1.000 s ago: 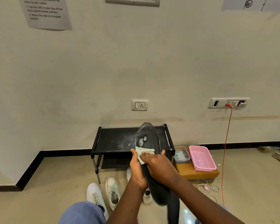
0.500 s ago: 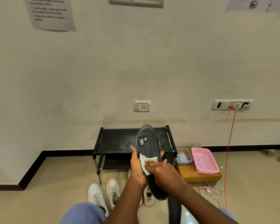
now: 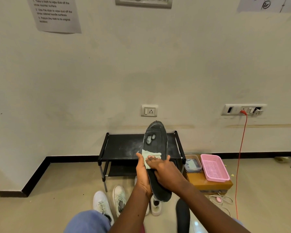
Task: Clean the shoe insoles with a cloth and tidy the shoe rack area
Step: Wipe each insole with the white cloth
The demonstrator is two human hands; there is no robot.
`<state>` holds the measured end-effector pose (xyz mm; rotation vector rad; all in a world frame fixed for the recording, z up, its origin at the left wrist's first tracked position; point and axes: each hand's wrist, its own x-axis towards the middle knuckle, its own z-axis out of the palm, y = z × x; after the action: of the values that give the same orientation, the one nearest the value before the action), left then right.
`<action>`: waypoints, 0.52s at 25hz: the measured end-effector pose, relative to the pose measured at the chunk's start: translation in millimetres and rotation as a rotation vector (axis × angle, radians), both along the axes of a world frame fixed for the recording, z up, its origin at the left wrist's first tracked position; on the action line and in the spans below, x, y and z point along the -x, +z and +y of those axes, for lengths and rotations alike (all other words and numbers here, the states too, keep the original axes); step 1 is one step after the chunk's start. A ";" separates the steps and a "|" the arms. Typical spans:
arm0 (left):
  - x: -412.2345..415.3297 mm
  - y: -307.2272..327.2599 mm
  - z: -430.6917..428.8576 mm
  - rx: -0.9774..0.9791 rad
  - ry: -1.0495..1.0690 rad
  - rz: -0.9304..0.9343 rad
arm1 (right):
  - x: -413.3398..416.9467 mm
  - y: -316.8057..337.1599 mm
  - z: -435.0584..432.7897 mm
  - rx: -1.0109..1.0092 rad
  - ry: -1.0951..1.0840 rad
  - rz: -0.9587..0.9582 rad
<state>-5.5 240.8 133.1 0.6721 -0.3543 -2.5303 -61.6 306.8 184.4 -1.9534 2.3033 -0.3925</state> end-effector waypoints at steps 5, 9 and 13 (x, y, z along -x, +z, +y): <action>2.6 9.6 -15.1 -0.007 0.002 0.072 | -11.4 -4.3 24.5 0.105 0.083 -0.075; 3.9 6.1 -23.4 -0.034 0.035 0.185 | -13.1 -10.9 40.0 0.154 0.165 -0.017; 2.8 7.0 -18.8 -0.005 -0.018 0.243 | -5.2 -10.1 33.4 0.082 0.188 0.008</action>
<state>-8.3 222.1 140.1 0.3580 -0.2686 -2.5939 -56.4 340.2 174.2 -2.1898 2.1150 -0.4683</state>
